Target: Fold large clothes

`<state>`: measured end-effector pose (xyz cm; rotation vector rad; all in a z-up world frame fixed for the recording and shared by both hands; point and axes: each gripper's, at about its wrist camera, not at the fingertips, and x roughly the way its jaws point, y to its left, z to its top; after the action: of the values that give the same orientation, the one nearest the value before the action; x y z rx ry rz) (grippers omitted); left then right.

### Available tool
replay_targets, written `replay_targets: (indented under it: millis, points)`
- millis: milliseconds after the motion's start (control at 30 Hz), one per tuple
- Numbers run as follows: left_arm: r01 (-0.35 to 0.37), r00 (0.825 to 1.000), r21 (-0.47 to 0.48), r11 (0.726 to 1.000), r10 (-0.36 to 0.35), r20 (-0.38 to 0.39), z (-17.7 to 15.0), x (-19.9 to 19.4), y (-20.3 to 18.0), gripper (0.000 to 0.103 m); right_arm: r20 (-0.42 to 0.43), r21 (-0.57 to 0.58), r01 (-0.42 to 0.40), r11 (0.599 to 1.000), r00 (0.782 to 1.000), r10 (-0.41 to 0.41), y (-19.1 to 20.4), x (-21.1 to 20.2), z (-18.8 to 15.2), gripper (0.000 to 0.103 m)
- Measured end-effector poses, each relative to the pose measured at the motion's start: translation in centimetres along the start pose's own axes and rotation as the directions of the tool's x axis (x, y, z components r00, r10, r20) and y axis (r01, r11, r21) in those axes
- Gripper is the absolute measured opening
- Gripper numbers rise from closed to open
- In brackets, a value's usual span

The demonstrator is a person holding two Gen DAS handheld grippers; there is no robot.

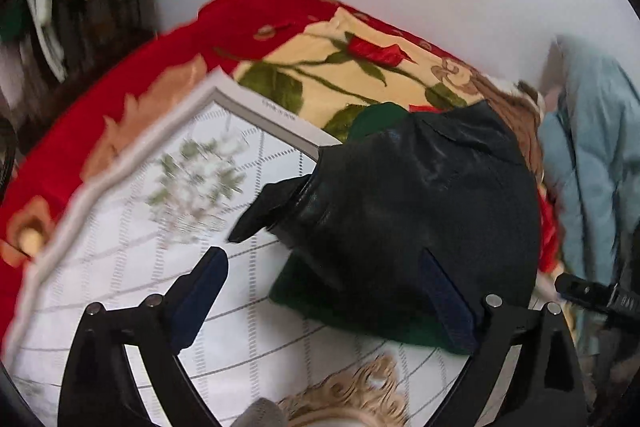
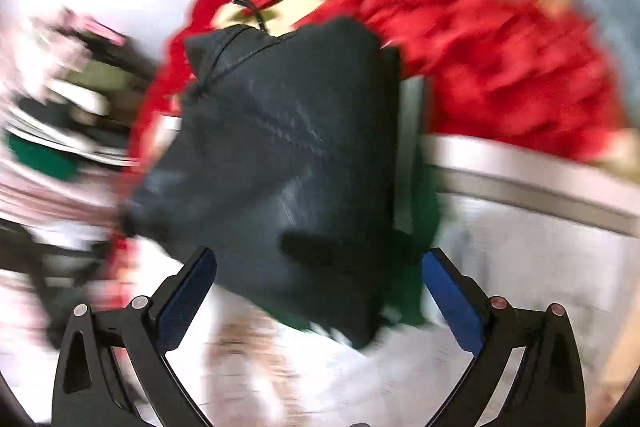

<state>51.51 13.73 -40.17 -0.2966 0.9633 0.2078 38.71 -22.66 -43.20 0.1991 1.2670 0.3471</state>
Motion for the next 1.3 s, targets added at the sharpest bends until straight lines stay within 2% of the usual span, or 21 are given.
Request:
replay_targets:
  millis: [33,67,100,167,233,267,400,500,667,733,867,967,1100,1300]
  points:
    - [-0.020,1.000,0.033,0.999,0.020,0.010,-0.1,-1.4,-0.4,0.099,0.024,-0.018,0.076,0.997,0.997,-0.076,3.3,-0.4,-0.2,0.103]
    - [-0.040,0.999,0.066,0.997,0.038,0.024,-0.2,-2.9,-0.8,0.101,0.055,-0.036,0.174,0.984,0.984,-0.172,5.4,-2.5,-1.8,0.103]
    - [-0.059,0.998,0.089,0.994,0.056,0.034,-0.2,-4.0,-1.0,0.101,0.076,-0.030,0.222,0.975,0.973,-0.219,7.3,-5.7,-0.1,0.103]
    - [-0.099,0.994,0.146,0.984,0.093,0.050,-0.3,-7.1,-1.6,0.101,0.120,0.000,0.278,0.961,0.954,-0.276,7.9,-8.7,2.7,0.103]
    - [-0.117,0.993,0.177,0.977,0.108,0.055,-0.2,-9.4,-1.6,0.101,0.154,0.037,0.340,0.940,0.927,-0.342,11.2,-9.5,1.5,0.103]
    - [-0.113,0.993,0.193,0.975,0.103,0.057,-0.3,-11.5,-1.7,0.101,0.165,0.058,0.369,0.928,0.913,-0.373,12.3,-11.4,-0.1,0.103]
    - [-0.077,0.996,0.233,0.969,0.063,0.067,-0.7,-18.0,-1.6,0.101,0.211,0.120,0.423,0.898,0.873,-0.440,13.0,-15.5,-1.8,0.103]
    - [-0.043,0.997,0.279,0.959,0.023,0.074,-1.6,-23.3,-1.8,0.101,0.243,0.149,0.466,0.872,0.838,-0.489,16.8,-20.2,-3.5,0.103]
    - [0.000,0.997,0.319,0.948,-0.024,0.073,-3.5,-32.4,-1.5,0.101,0.303,0.184,0.512,0.839,0.783,-0.544,22.1,-30.4,-9.1,0.103]
    - [0.014,0.996,0.330,0.944,-0.043,0.081,-4.1,-35.7,-1.3,0.101,0.325,0.197,0.513,0.835,0.770,-0.550,23.6,-34.5,-11.4,0.103]
    - [0.009,0.992,0.330,0.944,-0.049,0.115,-5.2,-41.7,-0.9,0.101,0.345,0.194,0.528,0.827,0.752,-0.561,27.0,-41.3,-15.5,0.103]
    - [0.011,0.990,0.317,0.948,-0.055,0.133,-6.2,-45.3,-0.7,0.101,0.376,0.180,0.521,0.835,0.748,-0.548,29.5,-45.0,-17.7,0.103]
    - [0.013,0.988,0.301,0.954,-0.058,0.142,-7.2,-49.0,-0.5,0.101,0.431,0.174,0.522,0.835,0.722,-0.541,32.0,-49.6,-20.1,0.103]
    - [0.021,0.982,0.304,0.952,-0.077,0.174,-8.5,-53.1,-0.7,0.101,0.477,0.177,0.504,0.845,0.707,-0.522,33.6,-54.9,-23.4,0.103]
